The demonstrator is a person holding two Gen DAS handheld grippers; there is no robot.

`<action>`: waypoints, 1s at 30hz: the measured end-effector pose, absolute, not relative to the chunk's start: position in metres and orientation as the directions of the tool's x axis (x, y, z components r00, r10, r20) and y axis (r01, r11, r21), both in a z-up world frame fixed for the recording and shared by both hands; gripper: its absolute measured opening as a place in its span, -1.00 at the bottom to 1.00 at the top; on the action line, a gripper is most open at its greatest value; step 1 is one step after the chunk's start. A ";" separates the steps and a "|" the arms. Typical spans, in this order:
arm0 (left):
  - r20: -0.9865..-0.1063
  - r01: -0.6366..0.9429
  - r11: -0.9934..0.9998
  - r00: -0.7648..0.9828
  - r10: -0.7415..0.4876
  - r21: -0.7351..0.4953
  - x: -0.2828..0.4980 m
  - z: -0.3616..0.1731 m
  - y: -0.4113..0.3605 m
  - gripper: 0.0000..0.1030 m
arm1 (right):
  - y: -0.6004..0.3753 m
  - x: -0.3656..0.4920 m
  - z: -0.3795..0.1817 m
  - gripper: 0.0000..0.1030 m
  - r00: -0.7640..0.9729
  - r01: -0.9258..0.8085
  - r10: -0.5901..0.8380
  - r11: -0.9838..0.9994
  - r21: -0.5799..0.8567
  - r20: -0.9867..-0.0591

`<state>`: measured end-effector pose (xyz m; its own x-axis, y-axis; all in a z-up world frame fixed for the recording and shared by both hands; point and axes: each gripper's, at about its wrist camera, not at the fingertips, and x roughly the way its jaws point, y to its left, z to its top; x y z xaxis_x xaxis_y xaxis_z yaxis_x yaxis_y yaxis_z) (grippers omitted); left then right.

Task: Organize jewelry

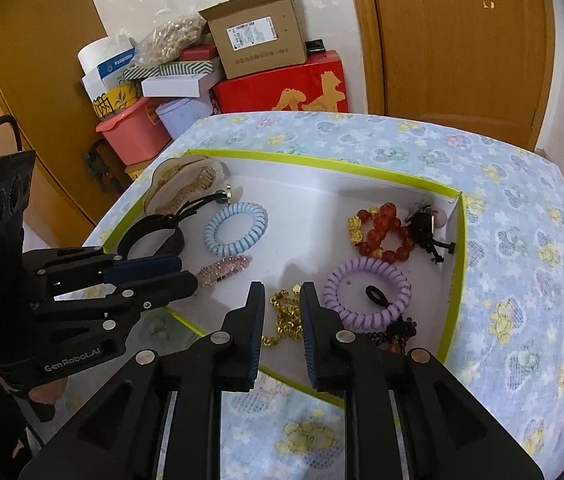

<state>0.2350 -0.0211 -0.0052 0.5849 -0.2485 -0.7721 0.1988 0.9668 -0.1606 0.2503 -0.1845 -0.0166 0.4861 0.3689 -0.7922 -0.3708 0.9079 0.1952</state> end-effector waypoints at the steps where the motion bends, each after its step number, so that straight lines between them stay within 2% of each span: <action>1: -0.770 0.198 0.967 0.588 -0.246 -0.158 0.233 -0.004 -0.021 -0.54 | -0.185 0.248 -0.015 -0.65 0.490 -0.367 0.366 0.910 0.193 -0.791; 5: -0.758 0.194 0.970 0.607 -0.237 -0.147 0.218 0.004 -0.021 -0.54 | -0.190 0.235 -0.005 -0.64 0.513 -0.353 0.359 0.916 0.190 -0.780; 10: -0.738 0.184 0.972 0.633 -0.233 -0.149 0.189 0.016 -0.021 -0.53 | -0.194 0.204 0.012 -0.51 0.558 -0.327 0.328 0.931 0.161 -0.762; 18: -0.707 0.158 0.978 0.677 -0.206 -0.134 0.134 0.035 -0.016 -0.53 | -0.198 0.148 0.032 -0.45 0.602 -0.311 0.296 0.942 0.123 -0.742; 24: -0.694 0.119 0.984 0.698 -0.177 -0.131 0.098 0.041 -0.010 -0.53 | -0.200 0.107 0.035 -0.26 0.619 -0.289 0.271 0.951 0.107 -0.737; 30: -0.699 0.067 0.990 0.703 -0.133 -0.122 0.071 0.037 -0.007 -0.53 | -0.199 0.080 0.036 -0.26 0.633 -0.269 0.246 0.959 0.089 -0.734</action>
<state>0.0712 -0.0066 0.0368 0.7029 -0.1334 -0.6986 0.0667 0.9903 -0.1220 0.0801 -0.1986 0.0361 0.6331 0.2461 -0.7339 -0.2693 0.9589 0.0892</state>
